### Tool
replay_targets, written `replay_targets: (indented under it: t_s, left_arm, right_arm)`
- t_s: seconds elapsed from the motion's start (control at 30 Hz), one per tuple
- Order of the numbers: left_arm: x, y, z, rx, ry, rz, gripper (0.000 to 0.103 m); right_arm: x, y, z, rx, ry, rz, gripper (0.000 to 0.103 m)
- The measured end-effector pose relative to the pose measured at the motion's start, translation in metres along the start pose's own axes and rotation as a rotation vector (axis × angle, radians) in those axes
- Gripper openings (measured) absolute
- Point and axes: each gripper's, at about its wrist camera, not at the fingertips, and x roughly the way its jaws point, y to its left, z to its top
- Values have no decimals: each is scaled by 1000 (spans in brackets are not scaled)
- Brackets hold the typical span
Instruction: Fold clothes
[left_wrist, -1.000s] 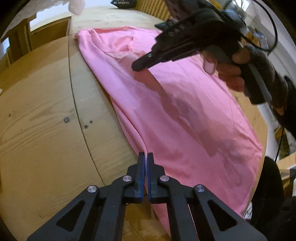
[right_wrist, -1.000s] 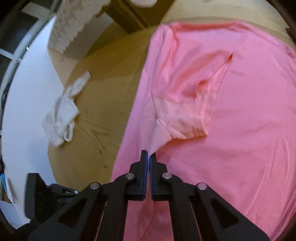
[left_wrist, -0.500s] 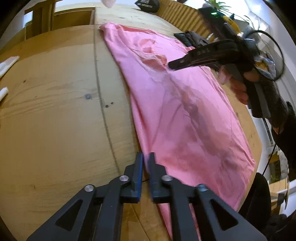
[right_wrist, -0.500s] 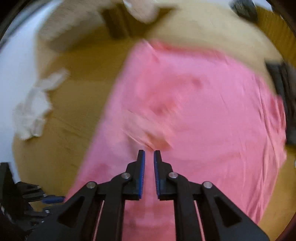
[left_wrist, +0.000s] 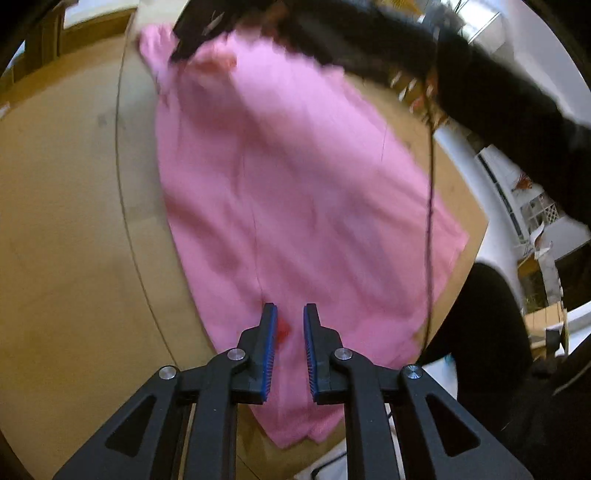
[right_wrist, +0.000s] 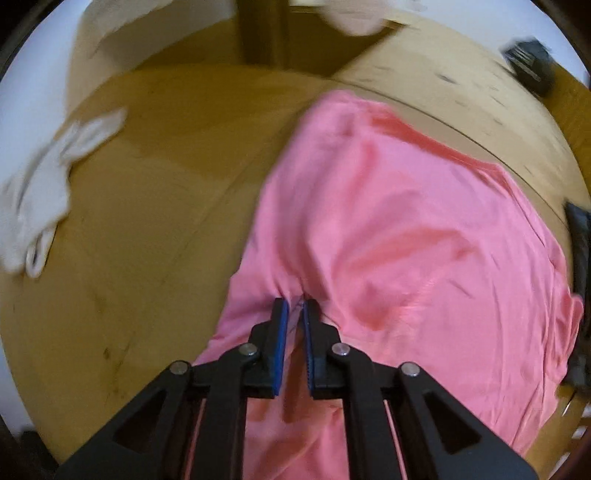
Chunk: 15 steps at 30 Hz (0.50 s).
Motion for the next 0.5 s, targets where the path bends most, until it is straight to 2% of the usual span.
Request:
replay_targets:
  t_s: [0.1, 0.23, 0.37, 0.43, 0.5]
  left_arm:
    - [-6, 3, -12, -39, -23, -34, 16]
    - [-8, 2, -17, -39, -41, -20, 16]
    - [-8, -1, -19, 3, -40, 23, 16]
    - [-5, -3, -19, 14, -41, 33, 16]
    - [-5, -1, -18, 14, -44, 28, 16]
  right_arm:
    - [-10, -6, 4, 34, 7, 83, 9]
    - [-29, 11, 13, 6, -30, 136, 11]
    - [-16, 46, 20, -100, 91, 50, 12]
    - [-8, 62, 19, -120, 168, 25, 15]
    - [-4, 74, 19, -131, 208, -9, 17]
